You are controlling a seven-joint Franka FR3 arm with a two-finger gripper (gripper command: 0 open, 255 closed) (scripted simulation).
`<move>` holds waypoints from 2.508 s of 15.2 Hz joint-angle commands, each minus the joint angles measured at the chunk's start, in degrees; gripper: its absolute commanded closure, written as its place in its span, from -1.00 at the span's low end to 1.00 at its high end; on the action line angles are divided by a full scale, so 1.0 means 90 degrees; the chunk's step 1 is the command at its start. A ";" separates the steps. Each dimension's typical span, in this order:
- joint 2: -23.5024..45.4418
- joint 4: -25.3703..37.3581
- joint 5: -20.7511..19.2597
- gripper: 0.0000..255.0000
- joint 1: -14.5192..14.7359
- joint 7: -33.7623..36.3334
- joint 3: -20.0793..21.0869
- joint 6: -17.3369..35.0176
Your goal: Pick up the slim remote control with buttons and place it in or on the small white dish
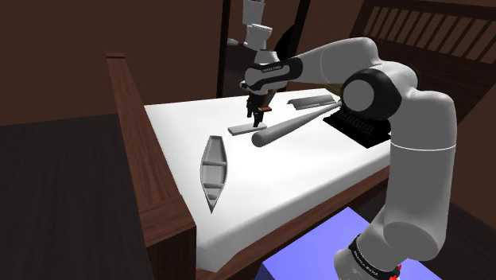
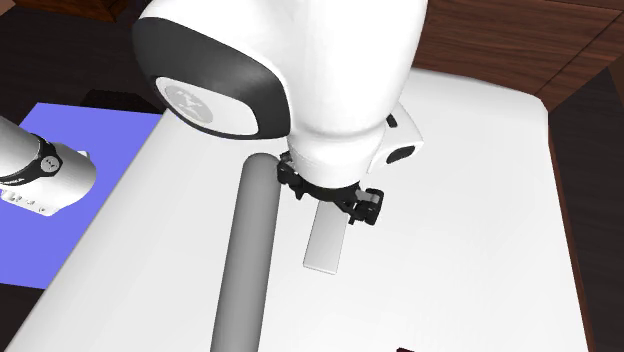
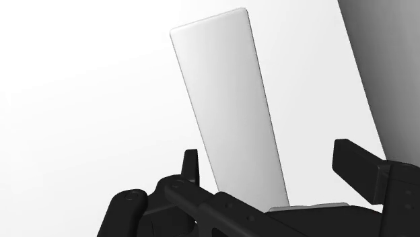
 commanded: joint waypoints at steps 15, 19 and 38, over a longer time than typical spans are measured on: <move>0.0520 0.0074 0.0070 -1.00 -0.0047 -0.0212 0.0096 0.0462; 0.0519 0.0073 0.0070 1.00 -0.0048 -0.0213 0.0096 0.0463; 0.0142 0.0539 -0.0029 1.00 -0.0030 -0.0150 0.0040 -0.0372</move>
